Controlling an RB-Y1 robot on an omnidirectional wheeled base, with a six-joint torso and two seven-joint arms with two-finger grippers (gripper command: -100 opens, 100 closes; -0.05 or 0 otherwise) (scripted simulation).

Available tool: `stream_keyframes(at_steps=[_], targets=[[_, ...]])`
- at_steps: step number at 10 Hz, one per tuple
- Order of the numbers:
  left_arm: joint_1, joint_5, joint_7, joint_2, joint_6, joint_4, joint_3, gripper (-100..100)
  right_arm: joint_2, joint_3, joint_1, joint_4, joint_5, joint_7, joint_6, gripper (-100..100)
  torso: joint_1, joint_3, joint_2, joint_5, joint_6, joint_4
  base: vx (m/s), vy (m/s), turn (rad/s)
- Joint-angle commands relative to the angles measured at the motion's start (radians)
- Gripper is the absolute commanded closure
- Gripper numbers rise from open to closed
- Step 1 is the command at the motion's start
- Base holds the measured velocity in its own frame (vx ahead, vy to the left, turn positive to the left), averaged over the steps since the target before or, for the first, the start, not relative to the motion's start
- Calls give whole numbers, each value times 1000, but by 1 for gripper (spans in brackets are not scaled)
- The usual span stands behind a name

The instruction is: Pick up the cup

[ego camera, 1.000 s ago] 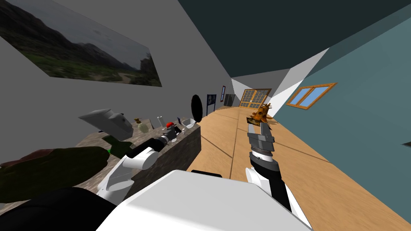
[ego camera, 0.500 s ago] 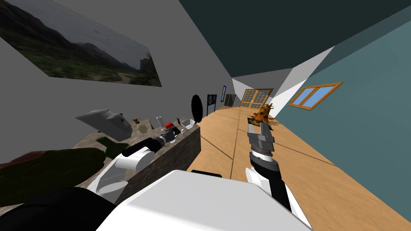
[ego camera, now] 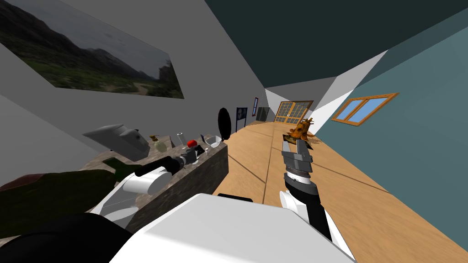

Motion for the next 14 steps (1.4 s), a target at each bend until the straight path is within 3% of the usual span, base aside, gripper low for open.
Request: stream_keyframes(at_steps=[1, 2, 3, 4, 5, 6, 7, 10, 12, 13, 14], targets=[[12, 39, 17, 30, 50, -6, 37, -100, 0, 0, 0, 0, 0, 0, 0, 0, 0, 0, 0, 0, 0, 0, 53, -28, 29], [12, 39, 17, 30, 77, -6, 37, -100, 0, 0, 0, 0, 0, 0, 0, 0, 0, 0, -1, 0, 0, 0, 44, -18, 20], [25, 71, 30, 53, 107, -10, 66, -100, 0, 0, 0, 0, 0, 0, 0, 0, 0, 0, -1, 0, 0, 0, 49, -3, 23], [25, 71, 30, 53, 136, -10, 66, -100, 0, 0, 0, 0, 0, 0, 0, 0, 1, 0, -1, 0, 0, 0, 47, -4, 15], [40, 101, 43, 77, 164, -14, 96, -100, 0, 0, 0, 0, 0, 0, 0, 0, 1, 0, -1, 0, 0, 0, 58, -18, 19], [40, 101, 43, 77, 190, -14, 96, -100, 0, 0, 0, 0, 0, 0, 0, 0, 0, -1, -1, 0, 0, 0, 51, -12, 18], [55, 130, 55, 101, 223, -18, 124, -100, 0, 0, 0, 0, 0, 0, 0, 0, 0, -1, -1, 0, 0, 0, 53, -6, 16], [72, 158, 66, 125, 289, -22, 152, -100, 0, 0, 0, 0, 0, 0, 0, 0, 2, -1, -1, 0, 0, 0, 54, 6, 11], [108, 209, 88, 171, 358, -29, 203, -100, 0, 0, 0, 0, 0, 0, 0, 0, 2, -1, -1, 0, 0, 0, 69, 9, 12], [108, 209, 88, 171, 375, -29, 203, -100, 0, 0, 0, 0, 0, 0, 0, 0, 2, -1, -2, 0, 0, -1, 67, 6, 4], [126, 233, 98, 193, 413, -32, 226, -100, 0, 0, 0, 0, 0, 0, 0, 0, 2, -1, -2, 1, 0, -1, 59, 6, 4]])
